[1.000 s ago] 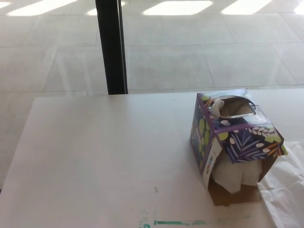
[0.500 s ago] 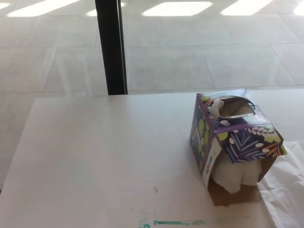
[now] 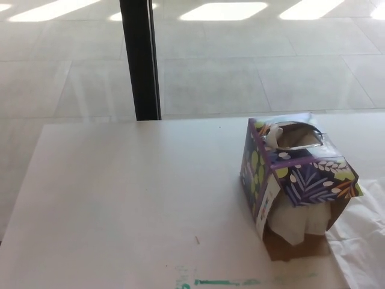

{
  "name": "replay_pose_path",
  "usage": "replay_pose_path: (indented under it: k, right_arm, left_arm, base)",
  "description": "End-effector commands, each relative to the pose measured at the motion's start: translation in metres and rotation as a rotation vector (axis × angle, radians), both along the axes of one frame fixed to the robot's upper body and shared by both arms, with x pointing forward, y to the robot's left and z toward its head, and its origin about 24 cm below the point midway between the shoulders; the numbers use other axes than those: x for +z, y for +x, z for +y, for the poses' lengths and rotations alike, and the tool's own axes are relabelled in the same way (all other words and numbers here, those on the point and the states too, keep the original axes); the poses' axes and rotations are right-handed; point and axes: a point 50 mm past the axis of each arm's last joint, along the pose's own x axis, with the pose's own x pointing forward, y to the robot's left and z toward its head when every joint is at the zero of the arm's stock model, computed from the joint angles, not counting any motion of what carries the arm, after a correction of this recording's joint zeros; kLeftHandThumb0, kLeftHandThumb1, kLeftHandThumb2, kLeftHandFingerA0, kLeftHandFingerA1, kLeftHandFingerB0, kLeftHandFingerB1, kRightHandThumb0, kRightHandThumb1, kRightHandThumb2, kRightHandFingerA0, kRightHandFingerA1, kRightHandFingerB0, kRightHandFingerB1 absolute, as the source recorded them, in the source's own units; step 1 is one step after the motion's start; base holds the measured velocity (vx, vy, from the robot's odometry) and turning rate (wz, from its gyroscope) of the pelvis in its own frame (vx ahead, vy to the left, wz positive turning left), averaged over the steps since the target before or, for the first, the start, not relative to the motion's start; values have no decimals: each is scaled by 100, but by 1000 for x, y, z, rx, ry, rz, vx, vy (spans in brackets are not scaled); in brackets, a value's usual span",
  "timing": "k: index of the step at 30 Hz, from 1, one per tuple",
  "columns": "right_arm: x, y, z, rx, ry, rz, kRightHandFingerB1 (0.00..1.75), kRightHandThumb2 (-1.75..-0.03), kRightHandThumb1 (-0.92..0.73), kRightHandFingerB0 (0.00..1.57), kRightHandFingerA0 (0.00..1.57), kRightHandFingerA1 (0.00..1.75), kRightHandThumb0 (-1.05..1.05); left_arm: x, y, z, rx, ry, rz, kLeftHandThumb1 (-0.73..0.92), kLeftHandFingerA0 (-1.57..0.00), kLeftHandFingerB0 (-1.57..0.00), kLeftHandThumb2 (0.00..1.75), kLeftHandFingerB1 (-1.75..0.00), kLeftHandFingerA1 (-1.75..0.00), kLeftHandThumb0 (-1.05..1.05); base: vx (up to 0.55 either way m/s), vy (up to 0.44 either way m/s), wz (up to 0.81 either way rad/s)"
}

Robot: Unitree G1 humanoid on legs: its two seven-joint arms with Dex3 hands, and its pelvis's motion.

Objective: The robot uses its right hand to pull out a tissue from the tissue box kept in the middle of the desk and put it on the right side

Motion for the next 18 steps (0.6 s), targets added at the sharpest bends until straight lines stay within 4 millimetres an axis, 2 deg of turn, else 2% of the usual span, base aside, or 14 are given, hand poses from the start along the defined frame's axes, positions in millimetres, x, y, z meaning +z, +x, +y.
replay_pose_path:
  k: [1,2,3,5,9,13,18]
  right_arm:
    - [12,0,-5,-2,-3,-69,99,-61,-66,34,90,106,-67]
    - [12,0,-5,-2,-3,-72,99,-61,-66,34,90,106,-67]
    - [13,1,-4,-11,-3,-75,98,-60,-67,39,92,105,-64]
    - [9,5,-4,-20,11,-72,98,-61,-64,47,92,105,-66]
    - [11,3,4,13,-3,-34,95,-59,-65,50,97,105,-65]
    - [9,0,1,40,7,-12,91,-59,-62,56,100,105,-66]
    - [7,-2,3,67,15,22,90,-58,-62,52,97,103,-66]
  left_arm:
    - [1,-2,4,31,-14,8,81,-81,-62,100,-98,-107,-90]
    - [1,-2,4,31,-14,8,81,-81,-62,100,-98,-107,-90]
    - [3,4,4,12,9,9,83,-80,-63,100,-98,-106,-88]
    - [3,2,4,21,8,7,82,-78,-63,99,-98,-107,-89]
    - [4,3,6,0,26,37,83,-78,-60,101,-96,-105,-89]
    - [1,1,5,16,8,35,83,-76,-57,102,-96,-106,-87]
    - [-1,-5,4,28,-8,44,83,-77,-57,100,-96,-107,-90]
  base:
    - [0,0,0]
    - [0,0,0]
    - [0,0,0]
    - [0,0,0]
    - [0,0,0]
    - [0,0,0]
    - [0,0,0]
